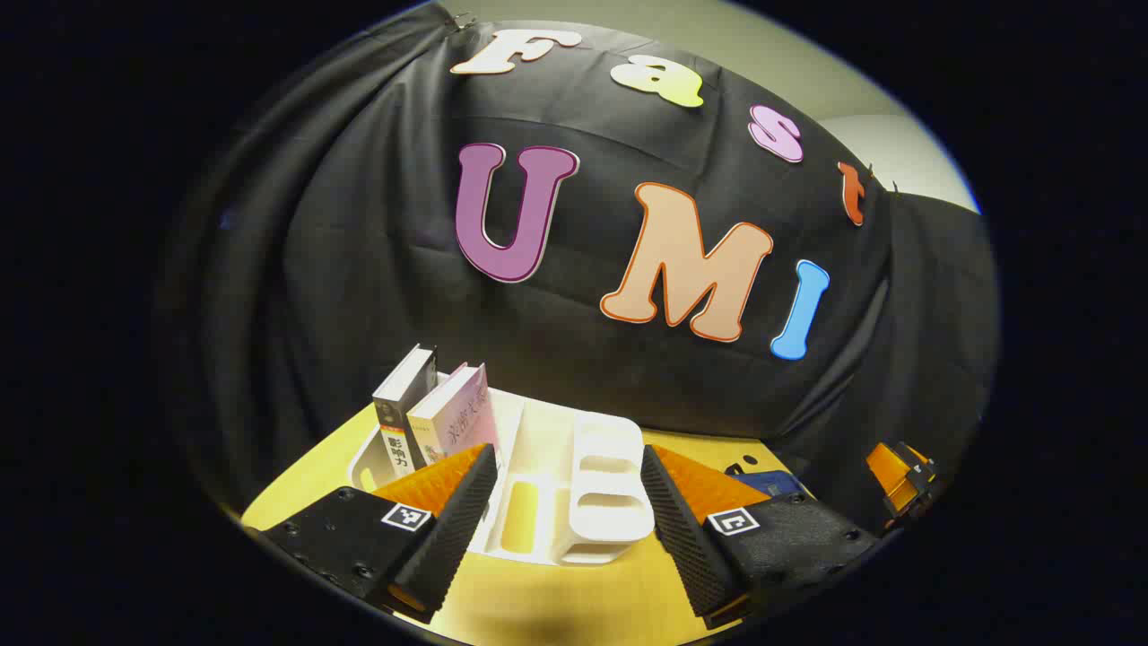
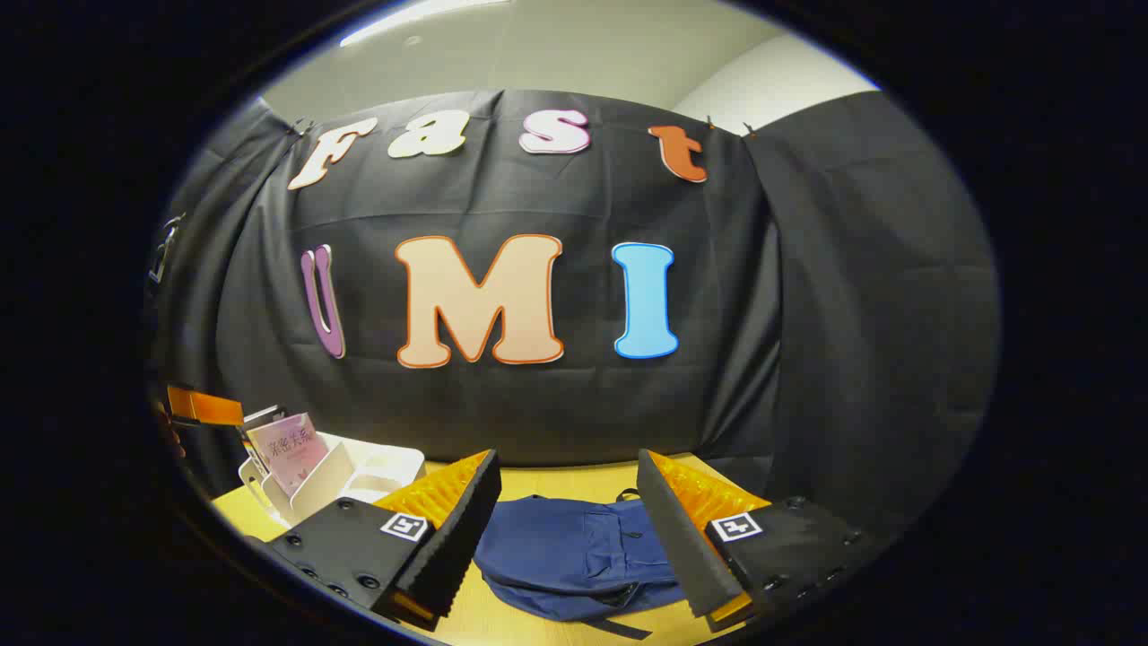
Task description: Open the schoolbag, grab two books from the bookshelf and put them into the schoolbag.
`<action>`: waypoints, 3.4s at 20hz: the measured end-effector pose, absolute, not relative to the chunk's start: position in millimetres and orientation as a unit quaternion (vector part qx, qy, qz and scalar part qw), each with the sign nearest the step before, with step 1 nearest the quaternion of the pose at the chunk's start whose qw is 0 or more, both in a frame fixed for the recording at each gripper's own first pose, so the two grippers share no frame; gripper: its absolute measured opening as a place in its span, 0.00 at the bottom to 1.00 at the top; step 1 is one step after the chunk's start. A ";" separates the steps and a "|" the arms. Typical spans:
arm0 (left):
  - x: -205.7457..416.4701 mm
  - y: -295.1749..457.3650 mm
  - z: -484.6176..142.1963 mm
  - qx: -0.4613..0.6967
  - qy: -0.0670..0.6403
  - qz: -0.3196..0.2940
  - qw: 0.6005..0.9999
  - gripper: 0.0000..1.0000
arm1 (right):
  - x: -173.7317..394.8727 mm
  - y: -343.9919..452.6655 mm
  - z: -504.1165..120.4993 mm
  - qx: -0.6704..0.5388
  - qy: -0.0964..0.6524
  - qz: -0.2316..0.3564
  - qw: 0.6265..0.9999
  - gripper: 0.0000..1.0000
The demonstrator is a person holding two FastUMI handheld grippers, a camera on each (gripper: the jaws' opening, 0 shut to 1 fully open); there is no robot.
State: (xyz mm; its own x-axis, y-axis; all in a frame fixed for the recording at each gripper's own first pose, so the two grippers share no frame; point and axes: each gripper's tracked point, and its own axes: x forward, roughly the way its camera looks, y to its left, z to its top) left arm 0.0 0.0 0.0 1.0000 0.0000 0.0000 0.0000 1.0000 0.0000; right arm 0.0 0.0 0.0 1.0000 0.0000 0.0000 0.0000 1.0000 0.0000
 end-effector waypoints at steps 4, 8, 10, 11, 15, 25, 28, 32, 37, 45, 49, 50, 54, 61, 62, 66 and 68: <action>-5.1 -0.5 1.4 0.040 -0.005 0.008 0.999 0.95 | -5.7 2.7 0.7 -0.002 0.007 0.007 1.000 0.95; -4.9 -12.4 -2.5 0.046 -0.001 0.012 0.999 0.95 | -0.9 -3.9 -0.5 -0.006 0.017 0.019 1.000 0.95; -3.7 -17.4 -5.1 0.038 0.002 0.014 0.999 0.95 | 1.7 -8.9 -0.1 -0.015 0.015 0.022 1.000 0.95; -3.1 -19.5 -5.3 0.036 0.002 0.016 0.999 0.95 | 2.8 -11.8 -0.9 -0.017 0.016 0.022 0.999 0.95; -3.8 -23.2 -8.6 0.042 0.004 0.017 0.999 0.95 | 7.8 -19.9 -5.0 -0.020 0.018 0.021 0.999 0.95; -7.9 3.5 -7.1 0.059 0.015 0.047 0.997 0.95 | 12.9 -18.0 -57.0 -0.132 0.053 0.018 0.990 0.95; -9.8 16.5 -7.5 0.060 0.014 0.056 0.997 0.95 | 14.3 -12.0 -79.8 -0.182 0.061 0.019 0.981 0.95; -13.1 36.7 -5.7 0.069 0.017 0.072 0.995 0.95 | 17.5 -4.6 -109.8 -0.273 0.065 0.007 0.960 0.98; -16.0 64.2 -9.7 0.090 0.029 0.093 0.991 0.95 | 18.9 14.8 -144.9 -0.388 0.067 0.017 0.919 0.98; -12.8 98.2 -16.9 0.083 0.046 0.110 0.989 0.95 | 26.7 36.7 -204.5 -0.509 0.078 0.052 0.856 0.89; -10.5 112.5 -21.3 0.083 0.055 0.118 0.988 0.95 | 33.7 40.7 -225.6 -0.549 0.090 0.067 0.828 0.96; -10.4 114.6 -22.7 0.082 0.057 0.119 0.988 0.95 | 37.6 40.4 -230.4 -0.556 0.093 0.067 0.823 0.96; -9.5 123.3 -19.3 0.089 0.054 0.128 0.986 0.95 | 58.3 32.1 -246.3 -0.559 0.132 0.058 0.817 0.87; -7.4 134.6 -22.4 0.087 0.066 0.136 0.985 0.95 | 87.9 20.0 -236.9 -0.555 0.136 0.002 0.821 0.75; -6.0 134.5 -22.6 0.087 0.067 0.135 0.985 0.96 | 93.2 18.5 -238.4 -0.556 0.137 -0.003 0.820 0.71; -0.9 132.4 -22.4 0.086 0.073 0.130 0.985 0.95 | 107.5 16.8 -242.2 -0.563 0.140 -0.007 0.815 0.53; 3.0 130.3 -25.4 0.086 0.077 0.125 0.986 0.95 | 115.4 16.0 -243.5 -0.563 0.139 -0.008 0.814 0.41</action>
State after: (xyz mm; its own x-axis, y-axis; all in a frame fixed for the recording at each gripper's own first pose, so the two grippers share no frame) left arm 3.0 130.3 -25.4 0.9572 0.2587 -0.1300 -0.2324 0.9542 0.1882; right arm 115.4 16.0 -243.5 0.9610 -0.1700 -0.2180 -0.1440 0.3650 -0.9198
